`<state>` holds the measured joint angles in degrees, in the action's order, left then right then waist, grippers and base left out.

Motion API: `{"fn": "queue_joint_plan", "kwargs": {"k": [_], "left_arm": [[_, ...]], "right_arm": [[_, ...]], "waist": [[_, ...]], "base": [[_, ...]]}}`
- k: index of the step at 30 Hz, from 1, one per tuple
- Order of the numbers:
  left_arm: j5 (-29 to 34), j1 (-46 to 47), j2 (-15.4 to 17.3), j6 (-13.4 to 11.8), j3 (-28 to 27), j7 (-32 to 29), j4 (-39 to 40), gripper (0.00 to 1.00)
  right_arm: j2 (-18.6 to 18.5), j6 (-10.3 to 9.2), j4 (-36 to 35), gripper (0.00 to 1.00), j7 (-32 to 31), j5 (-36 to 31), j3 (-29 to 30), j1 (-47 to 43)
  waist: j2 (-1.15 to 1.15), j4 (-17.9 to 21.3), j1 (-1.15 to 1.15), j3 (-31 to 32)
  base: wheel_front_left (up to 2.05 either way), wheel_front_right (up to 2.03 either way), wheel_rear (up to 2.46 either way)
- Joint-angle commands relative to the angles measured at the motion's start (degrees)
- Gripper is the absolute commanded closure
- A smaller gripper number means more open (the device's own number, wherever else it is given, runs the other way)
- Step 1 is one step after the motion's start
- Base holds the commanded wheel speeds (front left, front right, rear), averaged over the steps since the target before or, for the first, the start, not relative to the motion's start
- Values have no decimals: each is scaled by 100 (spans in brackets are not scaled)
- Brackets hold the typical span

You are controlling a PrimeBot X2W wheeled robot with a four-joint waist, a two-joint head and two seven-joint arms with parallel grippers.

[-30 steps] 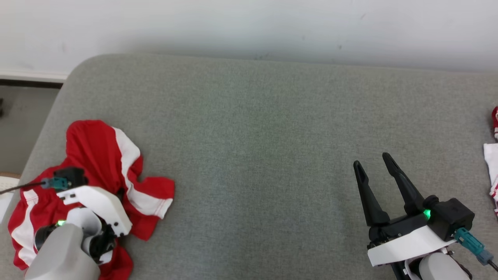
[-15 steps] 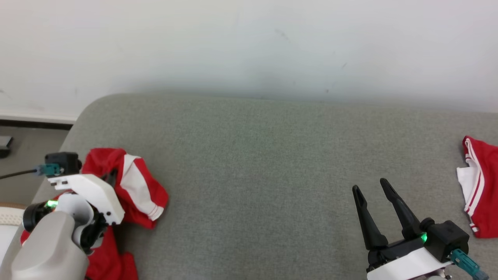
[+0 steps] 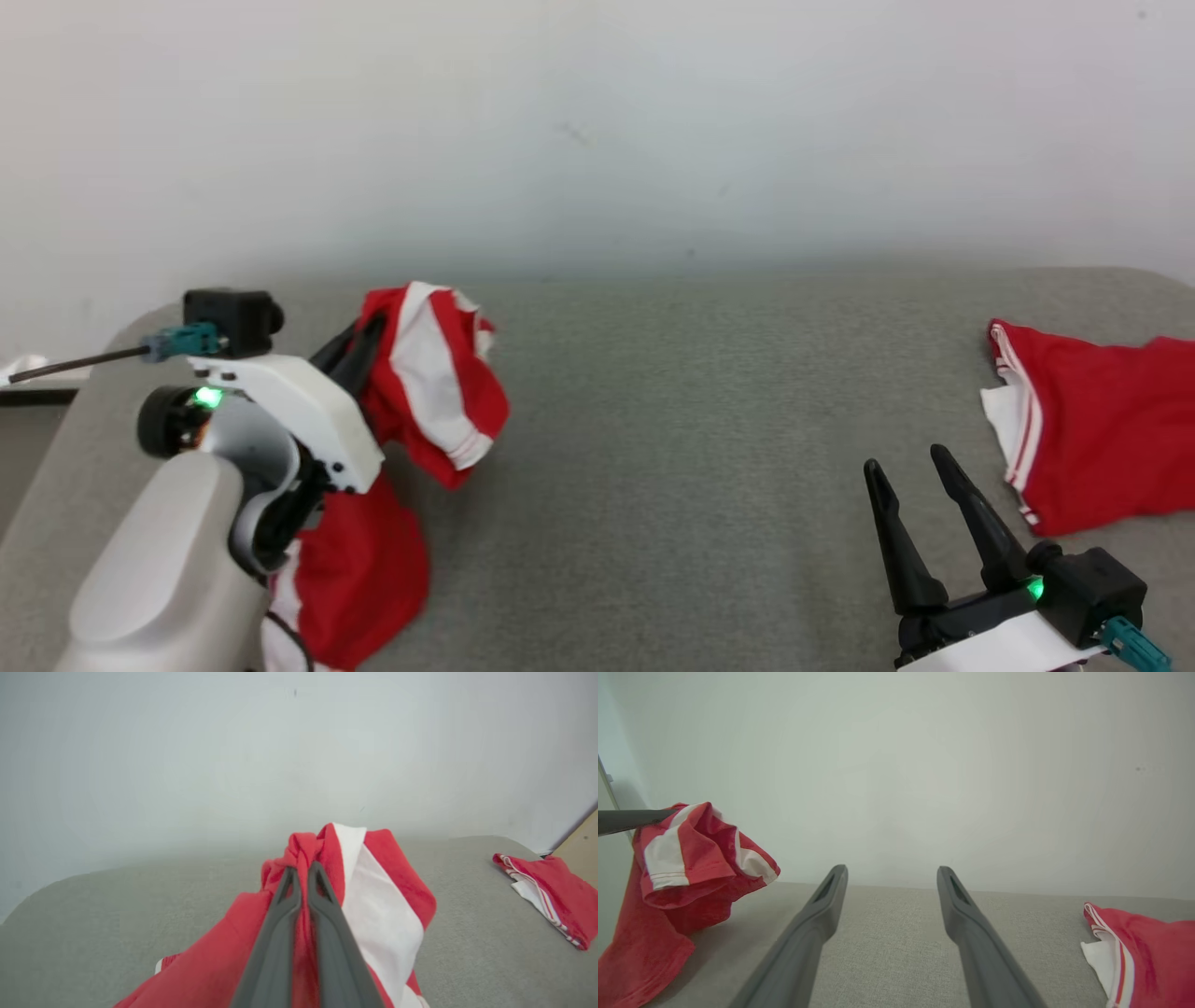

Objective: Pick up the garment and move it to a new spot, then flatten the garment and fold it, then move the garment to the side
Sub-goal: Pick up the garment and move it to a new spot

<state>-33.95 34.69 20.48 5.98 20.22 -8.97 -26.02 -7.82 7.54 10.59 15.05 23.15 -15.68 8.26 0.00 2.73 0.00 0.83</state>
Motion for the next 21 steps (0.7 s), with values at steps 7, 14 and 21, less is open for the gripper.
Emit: {"fn": "queue_joint_plan", "kwargs": {"k": [7,14,21], "left_arm": [[-396,-126,-327,-67,52,-329,1110,100],[-372,-32,-541,-145,153,-220,1804,100],[-343,-646,-700,-252,254,141,1511,100]], "right_arm": [[-1,-12,-42,0,13,24,85,-34],[15,-11,-67,0,13,9,146,-38],[92,-12,-32,0,12,26,160,-131]], "waist": [[0,646,0,67],[0,1140,0,20],[0,1589,0,-90]], "base": [[0,0,0],[0,0,0],[0,0,0]]}}
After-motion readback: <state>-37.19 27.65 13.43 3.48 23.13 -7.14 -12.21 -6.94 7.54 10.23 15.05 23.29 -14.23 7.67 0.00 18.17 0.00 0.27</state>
